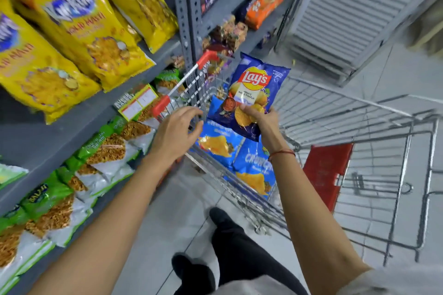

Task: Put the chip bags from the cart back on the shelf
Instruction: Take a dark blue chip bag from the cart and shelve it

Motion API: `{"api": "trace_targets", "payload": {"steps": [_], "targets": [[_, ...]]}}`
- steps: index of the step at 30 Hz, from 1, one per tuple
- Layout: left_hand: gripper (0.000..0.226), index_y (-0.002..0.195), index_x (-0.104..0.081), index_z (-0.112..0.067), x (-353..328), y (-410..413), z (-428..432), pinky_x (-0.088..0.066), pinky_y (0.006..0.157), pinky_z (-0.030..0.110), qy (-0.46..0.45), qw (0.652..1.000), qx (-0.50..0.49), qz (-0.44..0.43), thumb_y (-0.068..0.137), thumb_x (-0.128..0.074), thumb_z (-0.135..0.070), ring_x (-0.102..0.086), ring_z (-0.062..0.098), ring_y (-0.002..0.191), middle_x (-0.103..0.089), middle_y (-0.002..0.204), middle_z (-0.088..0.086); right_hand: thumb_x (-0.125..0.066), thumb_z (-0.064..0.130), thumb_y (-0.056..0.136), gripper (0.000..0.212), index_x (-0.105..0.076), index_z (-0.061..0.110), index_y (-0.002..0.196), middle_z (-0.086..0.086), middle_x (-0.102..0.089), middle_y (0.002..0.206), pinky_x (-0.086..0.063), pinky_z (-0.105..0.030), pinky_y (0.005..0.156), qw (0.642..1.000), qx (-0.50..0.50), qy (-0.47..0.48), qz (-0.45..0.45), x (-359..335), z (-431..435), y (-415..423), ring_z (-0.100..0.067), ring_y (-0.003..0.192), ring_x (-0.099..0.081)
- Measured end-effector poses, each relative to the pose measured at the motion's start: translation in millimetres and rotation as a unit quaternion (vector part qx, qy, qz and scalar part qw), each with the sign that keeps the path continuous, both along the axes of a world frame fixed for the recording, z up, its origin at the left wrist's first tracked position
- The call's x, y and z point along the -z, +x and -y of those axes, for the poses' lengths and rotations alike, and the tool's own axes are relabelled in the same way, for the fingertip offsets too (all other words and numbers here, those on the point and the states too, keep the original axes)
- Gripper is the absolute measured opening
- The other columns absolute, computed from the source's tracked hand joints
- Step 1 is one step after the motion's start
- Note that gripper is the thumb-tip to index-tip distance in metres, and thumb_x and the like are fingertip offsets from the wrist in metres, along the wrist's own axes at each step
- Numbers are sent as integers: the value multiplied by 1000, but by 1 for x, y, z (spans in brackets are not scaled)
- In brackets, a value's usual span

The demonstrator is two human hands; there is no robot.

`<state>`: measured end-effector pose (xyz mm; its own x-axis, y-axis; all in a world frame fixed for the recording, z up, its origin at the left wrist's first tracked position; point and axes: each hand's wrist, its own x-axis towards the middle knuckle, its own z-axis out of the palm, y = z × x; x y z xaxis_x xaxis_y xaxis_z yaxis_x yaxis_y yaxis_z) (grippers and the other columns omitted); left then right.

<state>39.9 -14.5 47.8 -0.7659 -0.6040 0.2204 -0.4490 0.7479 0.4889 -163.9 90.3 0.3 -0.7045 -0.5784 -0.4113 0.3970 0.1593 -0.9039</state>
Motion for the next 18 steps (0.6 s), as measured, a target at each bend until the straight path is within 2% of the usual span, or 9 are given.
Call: {"api": "trace_targets", "payload": {"steps": [3,6,8,12,14,18], "targets": [[26,112,-61,-10,-55,19,21,-42,89,30,-49,994,-56,-74,88,-57,-19,-59,27,105,-66,115,11,-80,9,71,42,-64,6,109,3,-78,88,-59,-26,68,995,-37,-88,-34,-66,23,11,-16,81,-74],[27,112,-62,-10,-118,51,35,-40,92,30,-109,978,-108,-141,87,-58,-19,-58,27,108,-65,117,12,-75,4,74,46,-61,-4,117,2,-77,88,-57,-25,68,979,-71,-174,-79,-141,49,35,-12,78,-73],[27,112,-62,-9,-160,79,40,-39,94,29,-170,960,-145,-170,87,-58,-20,-57,26,109,-65,116,11,-76,7,70,48,-62,-2,115,2,-76,89,-56,-27,72,963,-101,-226,-106,-191,66,56,-13,79,-72],[26,109,-63,-6,-237,146,35,-39,97,29,-277,914,-203,-218,88,-56,-18,-59,28,108,-66,113,14,-79,9,65,36,-67,12,99,7,-77,83,-57,-32,78,920,-174,-324,-137,-277,96,111,-11,78,-72],[26,109,-63,-5,-266,181,29,-39,97,31,-323,885,-245,-227,87,-56,-17,-59,28,107,-67,113,14,-78,11,66,36,-66,12,100,9,-77,81,-57,-28,73,896,-208,-365,-145,-311,110,144,-9,76,-72],[24,107,-64,-4,-305,257,22,-37,97,25,-391,834,-328,-209,86,-57,-14,-57,25,105,-66,111,14,-74,6,72,31,-64,11,100,10,-77,78,-56,-23,68,844,-276,-439,-135,-362,136,212,-6,74,-72]]}}
